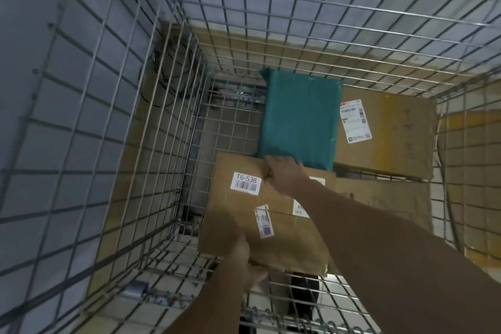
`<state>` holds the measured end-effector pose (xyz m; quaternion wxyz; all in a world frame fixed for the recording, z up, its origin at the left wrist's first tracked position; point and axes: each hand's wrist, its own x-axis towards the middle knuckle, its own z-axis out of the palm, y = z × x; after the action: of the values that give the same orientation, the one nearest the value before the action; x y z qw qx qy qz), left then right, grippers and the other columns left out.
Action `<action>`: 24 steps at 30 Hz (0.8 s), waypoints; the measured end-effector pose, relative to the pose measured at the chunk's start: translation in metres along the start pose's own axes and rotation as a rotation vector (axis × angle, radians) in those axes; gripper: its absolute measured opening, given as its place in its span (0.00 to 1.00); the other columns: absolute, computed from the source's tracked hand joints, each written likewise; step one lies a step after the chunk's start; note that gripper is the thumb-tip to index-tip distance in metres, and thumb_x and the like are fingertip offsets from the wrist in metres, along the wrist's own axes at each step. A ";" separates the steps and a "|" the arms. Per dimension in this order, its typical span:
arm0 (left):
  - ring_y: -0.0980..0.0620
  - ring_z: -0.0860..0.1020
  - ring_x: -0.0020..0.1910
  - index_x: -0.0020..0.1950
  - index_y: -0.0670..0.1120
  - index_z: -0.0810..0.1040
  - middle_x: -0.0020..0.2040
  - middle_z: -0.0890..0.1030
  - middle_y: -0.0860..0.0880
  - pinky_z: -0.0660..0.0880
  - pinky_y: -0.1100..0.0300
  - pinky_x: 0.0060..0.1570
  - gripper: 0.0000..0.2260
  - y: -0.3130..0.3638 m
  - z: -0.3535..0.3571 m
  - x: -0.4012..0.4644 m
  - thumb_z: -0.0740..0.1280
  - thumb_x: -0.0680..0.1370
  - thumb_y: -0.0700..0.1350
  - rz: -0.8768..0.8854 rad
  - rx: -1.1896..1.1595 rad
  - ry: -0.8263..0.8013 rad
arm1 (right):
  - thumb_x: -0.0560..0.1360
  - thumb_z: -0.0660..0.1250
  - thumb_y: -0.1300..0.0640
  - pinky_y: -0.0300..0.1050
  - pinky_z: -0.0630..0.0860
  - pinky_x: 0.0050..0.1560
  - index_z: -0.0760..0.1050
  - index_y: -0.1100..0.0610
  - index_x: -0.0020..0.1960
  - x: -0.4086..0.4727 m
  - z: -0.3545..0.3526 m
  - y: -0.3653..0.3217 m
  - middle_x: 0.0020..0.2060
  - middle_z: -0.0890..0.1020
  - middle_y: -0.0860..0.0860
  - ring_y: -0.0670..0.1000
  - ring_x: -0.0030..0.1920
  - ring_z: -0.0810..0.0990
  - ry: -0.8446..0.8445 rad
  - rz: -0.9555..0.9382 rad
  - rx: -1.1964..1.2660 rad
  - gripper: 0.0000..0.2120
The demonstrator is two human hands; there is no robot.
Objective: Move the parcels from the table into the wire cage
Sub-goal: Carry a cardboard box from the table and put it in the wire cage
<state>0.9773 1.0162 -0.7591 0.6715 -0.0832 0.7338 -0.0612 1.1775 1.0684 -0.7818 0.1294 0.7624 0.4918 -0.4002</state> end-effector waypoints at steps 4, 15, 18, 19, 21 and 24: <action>0.37 0.85 0.49 0.68 0.38 0.70 0.60 0.83 0.35 0.83 0.44 0.48 0.37 0.014 -0.012 0.000 0.52 0.81 0.71 0.067 0.597 0.109 | 0.85 0.59 0.43 0.65 0.54 0.80 0.46 0.47 0.85 -0.014 0.010 0.004 0.83 0.56 0.55 0.61 0.82 0.54 0.047 0.018 -0.039 0.35; 0.42 0.81 0.58 0.69 0.47 0.76 0.61 0.81 0.44 0.79 0.45 0.57 0.26 0.120 -0.030 -0.291 0.64 0.80 0.64 1.224 1.577 0.563 | 0.85 0.55 0.38 0.60 0.55 0.82 0.47 0.50 0.86 -0.182 -0.236 -0.046 0.84 0.53 0.56 0.60 0.83 0.55 0.091 -0.035 -0.150 0.36; 0.42 0.65 0.78 0.81 0.51 0.64 0.80 0.66 0.46 0.65 0.43 0.76 0.34 0.116 -0.057 -0.455 0.60 0.80 0.67 1.439 1.593 0.744 | 0.84 0.55 0.36 0.59 0.58 0.81 0.48 0.51 0.86 -0.269 -0.362 -0.106 0.84 0.55 0.56 0.60 0.82 0.58 0.248 -0.131 -0.201 0.37; 0.44 0.60 0.81 0.83 0.51 0.59 0.83 0.60 0.46 0.59 0.44 0.79 0.35 0.113 -0.069 -0.505 0.58 0.81 0.68 1.487 1.591 0.794 | 0.84 0.56 0.36 0.58 0.59 0.80 0.50 0.52 0.85 -0.298 -0.402 -0.130 0.83 0.57 0.56 0.60 0.81 0.59 0.324 -0.183 -0.217 0.37; 0.44 0.53 0.84 0.85 0.51 0.53 0.85 0.52 0.46 0.52 0.45 0.81 0.38 0.100 -0.101 -0.596 0.55 0.81 0.69 1.524 1.588 0.898 | 0.83 0.56 0.35 0.57 0.59 0.80 0.51 0.52 0.85 -0.361 -0.465 -0.175 0.83 0.60 0.57 0.59 0.81 0.61 0.451 -0.295 -0.270 0.38; 0.44 0.51 0.84 0.85 0.51 0.51 0.86 0.51 0.46 0.51 0.44 0.81 0.40 0.061 -0.162 -0.708 0.53 0.80 0.72 1.551 1.483 1.098 | 0.82 0.55 0.32 0.56 0.56 0.81 0.49 0.51 0.86 -0.455 -0.531 -0.242 0.83 0.59 0.57 0.59 0.81 0.59 0.555 -0.444 -0.340 0.39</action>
<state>0.8737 1.2172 -0.0665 0.0123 0.8231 0.5627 -0.0753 1.1381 1.2047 -0.0554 0.0260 0.6844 0.7203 -0.1101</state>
